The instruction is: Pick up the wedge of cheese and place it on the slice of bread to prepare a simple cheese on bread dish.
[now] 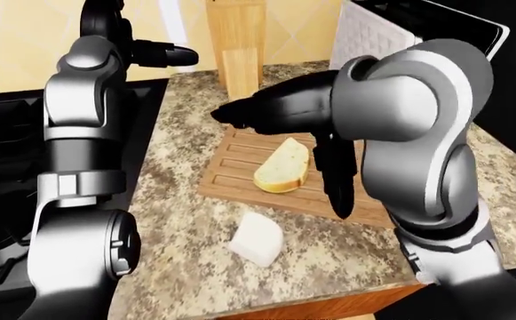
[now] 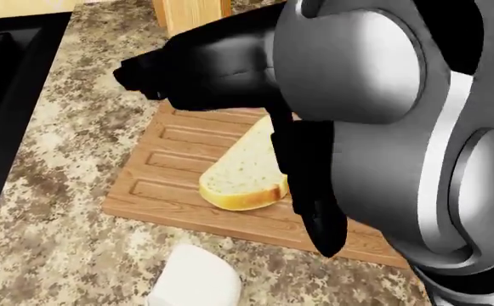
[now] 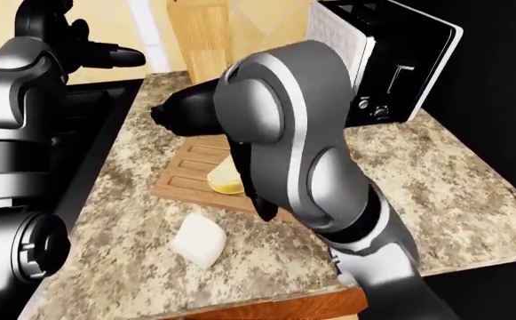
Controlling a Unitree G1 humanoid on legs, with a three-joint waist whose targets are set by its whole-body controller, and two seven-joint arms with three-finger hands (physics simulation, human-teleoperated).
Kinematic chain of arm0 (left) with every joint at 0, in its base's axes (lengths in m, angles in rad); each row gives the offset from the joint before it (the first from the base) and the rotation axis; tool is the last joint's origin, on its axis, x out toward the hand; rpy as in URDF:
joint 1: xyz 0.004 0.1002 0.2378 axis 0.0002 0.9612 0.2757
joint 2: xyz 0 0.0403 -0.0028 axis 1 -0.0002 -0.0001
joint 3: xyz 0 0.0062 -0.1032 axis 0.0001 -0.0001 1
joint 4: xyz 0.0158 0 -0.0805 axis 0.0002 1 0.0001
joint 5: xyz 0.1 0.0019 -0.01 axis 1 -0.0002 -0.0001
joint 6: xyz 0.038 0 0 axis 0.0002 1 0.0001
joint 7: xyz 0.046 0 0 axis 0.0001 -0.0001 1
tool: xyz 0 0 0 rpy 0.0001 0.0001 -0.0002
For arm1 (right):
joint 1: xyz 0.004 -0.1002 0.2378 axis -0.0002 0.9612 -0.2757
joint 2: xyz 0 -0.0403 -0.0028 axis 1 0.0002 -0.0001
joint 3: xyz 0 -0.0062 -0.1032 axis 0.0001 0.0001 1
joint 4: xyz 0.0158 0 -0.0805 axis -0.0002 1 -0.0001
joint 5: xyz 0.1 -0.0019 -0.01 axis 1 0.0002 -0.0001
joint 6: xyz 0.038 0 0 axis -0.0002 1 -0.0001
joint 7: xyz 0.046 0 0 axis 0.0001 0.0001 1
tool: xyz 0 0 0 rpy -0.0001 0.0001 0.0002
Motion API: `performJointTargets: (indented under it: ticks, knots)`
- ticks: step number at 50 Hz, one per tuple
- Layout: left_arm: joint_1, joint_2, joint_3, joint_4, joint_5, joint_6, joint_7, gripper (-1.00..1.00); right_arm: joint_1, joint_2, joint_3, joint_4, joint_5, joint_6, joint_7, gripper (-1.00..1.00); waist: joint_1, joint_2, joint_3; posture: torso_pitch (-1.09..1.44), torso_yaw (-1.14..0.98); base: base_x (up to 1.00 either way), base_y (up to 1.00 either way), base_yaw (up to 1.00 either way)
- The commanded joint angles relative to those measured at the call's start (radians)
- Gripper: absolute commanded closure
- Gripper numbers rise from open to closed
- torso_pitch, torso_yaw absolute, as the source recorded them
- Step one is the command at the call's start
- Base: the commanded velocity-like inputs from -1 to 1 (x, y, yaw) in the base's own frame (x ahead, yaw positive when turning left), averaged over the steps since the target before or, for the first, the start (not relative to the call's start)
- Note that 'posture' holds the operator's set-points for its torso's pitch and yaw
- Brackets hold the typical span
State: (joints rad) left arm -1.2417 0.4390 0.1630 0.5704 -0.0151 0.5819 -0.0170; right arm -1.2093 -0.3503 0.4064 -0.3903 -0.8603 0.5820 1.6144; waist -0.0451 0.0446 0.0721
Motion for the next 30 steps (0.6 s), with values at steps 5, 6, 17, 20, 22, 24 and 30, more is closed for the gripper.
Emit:
performJointTargets:
  ticks: [5, 6, 17, 20, 22, 24, 30]
  knots:
    - [-0.023, 0.017, 0.01, -0.036, -0.003, -0.041, 0.004, -1.0, 0.032, -0.012, 0.061, -0.102, -0.031, 0.038, 0.0, -1.0, -0.002, 0.007, -0.032, 0.0, 0.0, 0.0, 0.0, 0.0]
    - [-0.018, 0.018, 0.011, -0.041, -0.004, -0.04, 0.004, -1.0, 0.053, -0.017, 0.081, -0.13, -0.036, 0.051, 0.0, -1.0, -0.003, 0.008, -0.032, 0.0, 0.0, 0.0, 0.0, 0.0]
    - [-0.019, 0.015, 0.008, -0.047, -0.005, -0.035, 0.007, -1.0, 0.138, -0.04, 0.193, -0.235, -0.079, 0.064, 0.0, -1.0, -0.003, 0.01, -0.036, 0.0, 0.0, 0.0, 0.0, 0.0]
    - [-0.018, 0.014, 0.007, -0.047, -0.004, -0.036, 0.006, -1.0, 0.12, -0.044, 0.222, -0.245, -0.077, 0.092, 0.0, -1.0, -0.003, 0.01, -0.035, 0.0, 0.0, 0.0, 0.0, 0.0]
    - [-0.016, 0.014, 0.008, -0.049, -0.005, -0.035, 0.006, -1.0, 0.099, -0.044, 0.237, -0.245, -0.071, 0.112, 0.0, -1.0, -0.004, 0.011, -0.035, 0.0, 0.0, 0.0, 0.0, 0.0]
    - [-0.014, 0.015, 0.009, -0.049, -0.005, -0.036, 0.006, -1.0, 0.083, -0.032, 0.241, -0.236, -0.072, 0.115, 0.0, -1.0, -0.004, 0.012, -0.035, 0.0, 0.0, 0.0, 0.0, 0.0]
    - [-0.023, 0.021, 0.009, -0.052, -0.005, -0.026, 0.002, -1.0, 0.06, 0.005, 0.248, -0.205, -0.083, 0.083, 0.0, -1.0, -0.005, 0.015, -0.035, 0.0, 0.0, 0.0, 0.0, 0.0]
